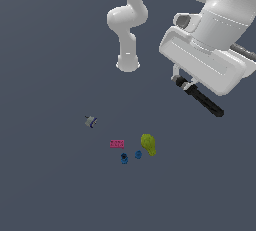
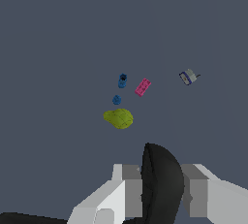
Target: Pick up a designated object from a clutter of objects.
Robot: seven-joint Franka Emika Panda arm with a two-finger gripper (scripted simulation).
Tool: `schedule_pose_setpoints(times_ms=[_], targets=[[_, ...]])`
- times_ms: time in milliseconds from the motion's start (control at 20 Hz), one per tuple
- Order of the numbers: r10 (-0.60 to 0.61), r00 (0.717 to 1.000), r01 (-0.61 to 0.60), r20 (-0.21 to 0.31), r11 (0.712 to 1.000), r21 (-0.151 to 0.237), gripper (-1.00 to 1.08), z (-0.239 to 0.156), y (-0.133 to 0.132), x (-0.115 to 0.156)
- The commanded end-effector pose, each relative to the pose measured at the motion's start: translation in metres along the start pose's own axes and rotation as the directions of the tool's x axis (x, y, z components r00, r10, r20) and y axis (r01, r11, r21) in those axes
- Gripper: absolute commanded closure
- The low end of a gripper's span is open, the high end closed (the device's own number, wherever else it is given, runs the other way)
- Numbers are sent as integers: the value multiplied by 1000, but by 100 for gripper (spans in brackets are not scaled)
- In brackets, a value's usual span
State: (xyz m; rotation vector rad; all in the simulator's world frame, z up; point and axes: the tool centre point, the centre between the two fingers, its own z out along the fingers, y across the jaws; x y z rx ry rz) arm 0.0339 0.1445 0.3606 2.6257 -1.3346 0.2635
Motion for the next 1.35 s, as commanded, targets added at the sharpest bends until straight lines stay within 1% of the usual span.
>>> schedule_pose_setpoints(times_ms=[0, 350, 950, 1300], targets=[[1, 1000, -1, -1, 1000, 2, 108, -1, 0, 1], [0, 1000, 0, -1, 1000, 0, 108, -10, 0, -1], [1, 1000, -1, -1, 1000, 0, 108, -65, 0, -4], [0, 1000, 0, 0, 1000, 0, 108, -70, -1, -4]])
